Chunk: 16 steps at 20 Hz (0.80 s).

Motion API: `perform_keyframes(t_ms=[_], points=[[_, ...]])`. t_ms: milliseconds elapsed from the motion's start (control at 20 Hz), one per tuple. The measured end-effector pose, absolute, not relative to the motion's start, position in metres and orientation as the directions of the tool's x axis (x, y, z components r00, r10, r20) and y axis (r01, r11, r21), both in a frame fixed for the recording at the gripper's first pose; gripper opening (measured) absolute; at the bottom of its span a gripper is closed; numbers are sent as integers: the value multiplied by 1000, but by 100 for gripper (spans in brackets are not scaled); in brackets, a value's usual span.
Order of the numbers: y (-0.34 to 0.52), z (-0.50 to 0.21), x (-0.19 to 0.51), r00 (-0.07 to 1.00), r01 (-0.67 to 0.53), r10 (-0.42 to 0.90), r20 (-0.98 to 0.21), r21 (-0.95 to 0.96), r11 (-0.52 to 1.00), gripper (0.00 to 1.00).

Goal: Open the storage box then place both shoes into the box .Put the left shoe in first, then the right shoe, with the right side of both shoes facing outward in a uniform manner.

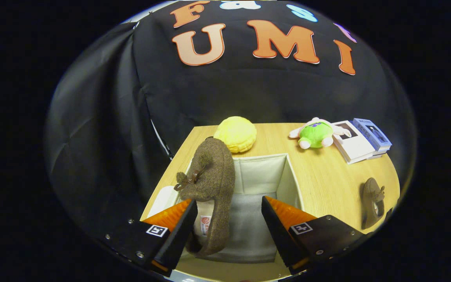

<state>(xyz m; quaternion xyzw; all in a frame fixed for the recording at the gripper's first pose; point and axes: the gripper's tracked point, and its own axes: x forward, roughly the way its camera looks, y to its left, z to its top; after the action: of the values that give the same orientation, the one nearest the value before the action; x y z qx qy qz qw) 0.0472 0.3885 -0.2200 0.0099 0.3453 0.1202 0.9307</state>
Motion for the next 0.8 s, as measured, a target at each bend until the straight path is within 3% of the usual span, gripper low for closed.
perform_keyframes(t_ms=[150, 350, 800], points=[[391, -207, 37, 720, -252, 297, -627, 163, 954, 99], [355, -179, 40, 766, -257, 290, -574, 140, 956, 98], [170, -185, 48, 830, -171, 156, -535, 23, 985, 99]])
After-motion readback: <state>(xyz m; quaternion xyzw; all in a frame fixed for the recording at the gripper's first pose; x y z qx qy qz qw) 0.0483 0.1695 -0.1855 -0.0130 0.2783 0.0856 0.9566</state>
